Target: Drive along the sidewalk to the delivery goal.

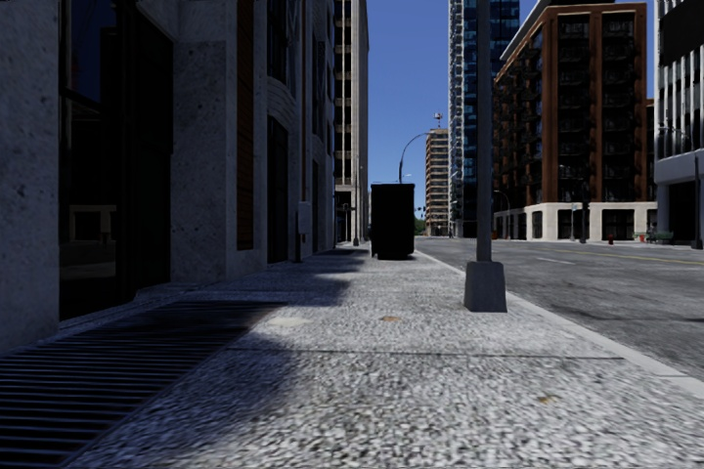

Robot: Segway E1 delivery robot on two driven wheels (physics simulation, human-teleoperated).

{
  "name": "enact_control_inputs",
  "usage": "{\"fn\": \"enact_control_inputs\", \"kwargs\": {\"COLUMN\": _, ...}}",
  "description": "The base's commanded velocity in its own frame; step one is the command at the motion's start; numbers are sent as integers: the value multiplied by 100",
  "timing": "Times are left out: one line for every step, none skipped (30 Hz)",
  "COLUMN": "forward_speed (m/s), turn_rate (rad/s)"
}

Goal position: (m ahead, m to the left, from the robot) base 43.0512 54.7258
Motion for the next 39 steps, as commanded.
{"fn": "enact_control_inputs", "kwargs": {"forward_speed": 200, "turn_rate": 0}}
{"fn": "enact_control_inputs", "kwargs": {"forward_speed": 200, "turn_rate": 0}}
{"fn": "enact_control_inputs", "kwargs": {"forward_speed": 200, "turn_rate": 0}}
{"fn": "enact_control_inputs", "kwargs": {"forward_speed": 200, "turn_rate": 0}}
{"fn": "enact_control_inputs", "kwargs": {"forward_speed": 200, "turn_rate": 0}}
{"fn": "enact_control_inputs", "kwargs": {"forward_speed": 200, "turn_rate": 0}}
{"fn": "enact_control_inputs", "kwargs": {"forward_speed": 200, "turn_rate": 0}}
{"fn": "enact_control_inputs", "kwargs": {"forward_speed": 200, "turn_rate": 0}}
{"fn": "enact_control_inputs", "kwargs": {"forward_speed": 200, "turn_rate": 0}}
{"fn": "enact_control_inputs", "kwargs": {"forward_speed": 200, "turn_rate": 0}}
{"fn": "enact_control_inputs", "kwargs": {"forward_speed": 200, "turn_rate": 0}}
{"fn": "enact_control_inputs", "kwargs": {"forward_speed": 200, "turn_rate": 0}}
{"fn": "enact_control_inputs", "kwargs": {"forward_speed": 200, "turn_rate": 0}}
{"fn": "enact_control_inputs", "kwargs": {"forward_speed": 200, "turn_rate": 0}}
{"fn": "enact_control_inputs", "kwargs": {"forward_speed": 200, "turn_rate": 0}}
{"fn": "enact_control_inputs", "kwargs": {"forward_speed": 200, "turn_rate": 0}}
{"fn": "enact_control_inputs", "kwargs": {"forward_speed": 200, "turn_rate": 0}}
{"fn": "enact_control_inputs", "kwargs": {"forward_speed": 200, "turn_rate": 0}}
{"fn": "enact_control_inputs", "kwargs": {"forward_speed": 200, "turn_rate": 0}}
{"fn": "enact_control_inputs", "kwargs": {"forward_speed": 200, "turn_rate": 0}}
{"fn": "enact_control_inputs", "kwargs": {"forward_speed": 200, "turn_rate": 0}}
{"fn": "enact_control_inputs", "kwargs": {"forward_speed": 200, "turn_rate": 0}}
{"fn": "enact_control_inputs", "kwargs": {"forward_speed": 200, "turn_rate": 0}}
{"fn": "enact_control_inputs", "kwargs": {"forward_speed": 200, "turn_rate": 0}}
{"fn": "enact_control_inputs", "kwargs": {"forward_speed": 200, "turn_rate": 0}}
{"fn": "enact_control_inputs", "kwargs": {"forward_speed": 200, "turn_rate": 0}}
{"fn": "enact_control_inputs", "kwargs": {"forward_speed": 200, "turn_rate": 0}}
{"fn": "enact_control_inputs", "kwargs": {"forward_speed": 200, "turn_rate": 0}}
{"fn": "enact_control_inputs", "kwargs": {"forward_speed": 200, "turn_rate": 0}}
{"fn": "enact_control_inputs", "kwargs": {"forward_speed": 200, "turn_rate": 0}}
{"fn": "enact_control_inputs", "kwargs": {"forward_speed": 200, "turn_rate": 0}}
{"fn": "enact_control_inputs", "kwargs": {"forward_speed": 200, "turn_rate": 0}}
{"fn": "enact_control_inputs", "kwargs": {"forward_speed": 200, "turn_rate": 0}}
{"fn": "enact_control_inputs", "kwargs": {"forward_speed": 200, "turn_rate": 0}}
{"fn": "enact_control_inputs", "kwargs": {"forward_speed": 200, "turn_rate": 0}}
{"fn": "enact_control_inputs", "kwargs": {"forward_speed": 200, "turn_rate": 0}}
{"fn": "enact_control_inputs", "kwargs": {"forward_speed": 200, "turn_rate": 0}}
{"fn": "enact_control_inputs", "kwargs": {"forward_speed": 200, "turn_rate": 0}}
{"fn": "enact_control_inputs", "kwargs": {"forward_speed": 200, "turn_rate": 0}}
